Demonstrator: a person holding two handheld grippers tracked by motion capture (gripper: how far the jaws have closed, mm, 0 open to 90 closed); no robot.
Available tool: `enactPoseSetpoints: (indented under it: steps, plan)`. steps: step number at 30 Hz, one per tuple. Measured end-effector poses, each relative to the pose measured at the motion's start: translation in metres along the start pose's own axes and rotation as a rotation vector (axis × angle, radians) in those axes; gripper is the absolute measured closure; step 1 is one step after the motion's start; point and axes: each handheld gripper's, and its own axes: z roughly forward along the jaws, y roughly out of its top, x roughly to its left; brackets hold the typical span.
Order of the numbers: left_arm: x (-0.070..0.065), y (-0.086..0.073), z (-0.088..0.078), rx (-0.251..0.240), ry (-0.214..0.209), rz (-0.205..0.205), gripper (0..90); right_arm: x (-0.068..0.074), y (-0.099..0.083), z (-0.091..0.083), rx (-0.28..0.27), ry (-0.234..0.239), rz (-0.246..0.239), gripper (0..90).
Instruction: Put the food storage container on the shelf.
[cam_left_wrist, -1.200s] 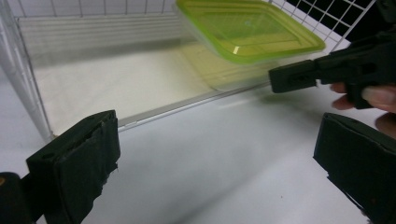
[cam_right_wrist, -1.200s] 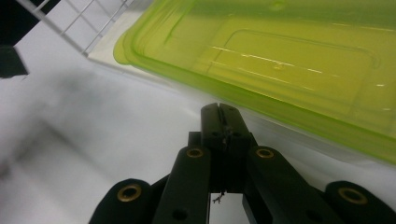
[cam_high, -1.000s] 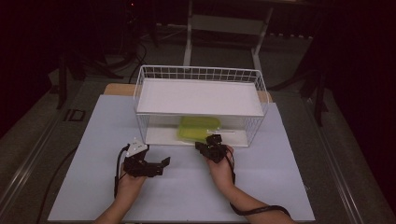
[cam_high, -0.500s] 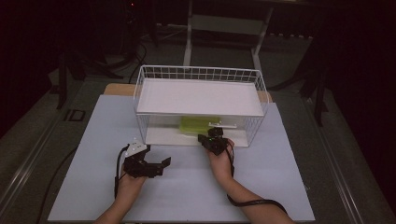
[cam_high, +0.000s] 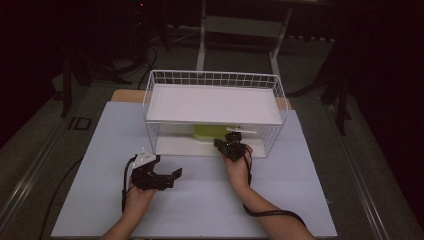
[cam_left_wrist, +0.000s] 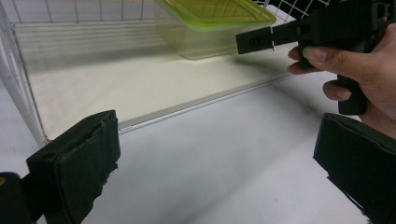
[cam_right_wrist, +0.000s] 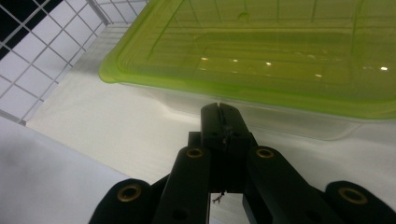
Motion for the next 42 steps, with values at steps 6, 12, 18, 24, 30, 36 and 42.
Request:
enactPoseSetpoints:
  steps: [6,12,18,24,30,36,42]
  plan:
    - [0.000,0.000,0.000,-0.001,0.003,-0.001,1.0,0.001,-0.001,0.001,0.005,-0.006,-0.006,89.9]
    - [0.001,0.000,-0.001,-0.008,0.000,-0.009,1.0,0.006,-0.002,-0.008,0.003,0.023,-0.023,88.8]
    - [0.002,0.001,0.000,-0.014,-0.058,-0.008,1.0,0.014,-0.007,-0.021,-0.017,0.050,-0.067,79.6]
    - [-0.004,0.002,0.004,-0.013,-0.099,0.013,1.0,0.020,-0.013,-0.029,-0.024,0.073,-0.103,68.2]
    - [-0.009,0.003,0.007,-0.014,-0.158,0.028,1.0,0.022,-0.018,-0.036,-0.036,0.098,-0.119,45.6]
    - [-0.011,0.007,0.005,-0.007,-0.176,0.035,1.0,0.020,-0.020,-0.048,-0.044,0.180,-0.139,18.8]
    - [-0.011,0.014,0.002,-0.009,-0.183,0.058,1.0,0.014,-0.022,-0.060,-0.060,0.203,-0.178,18.5]
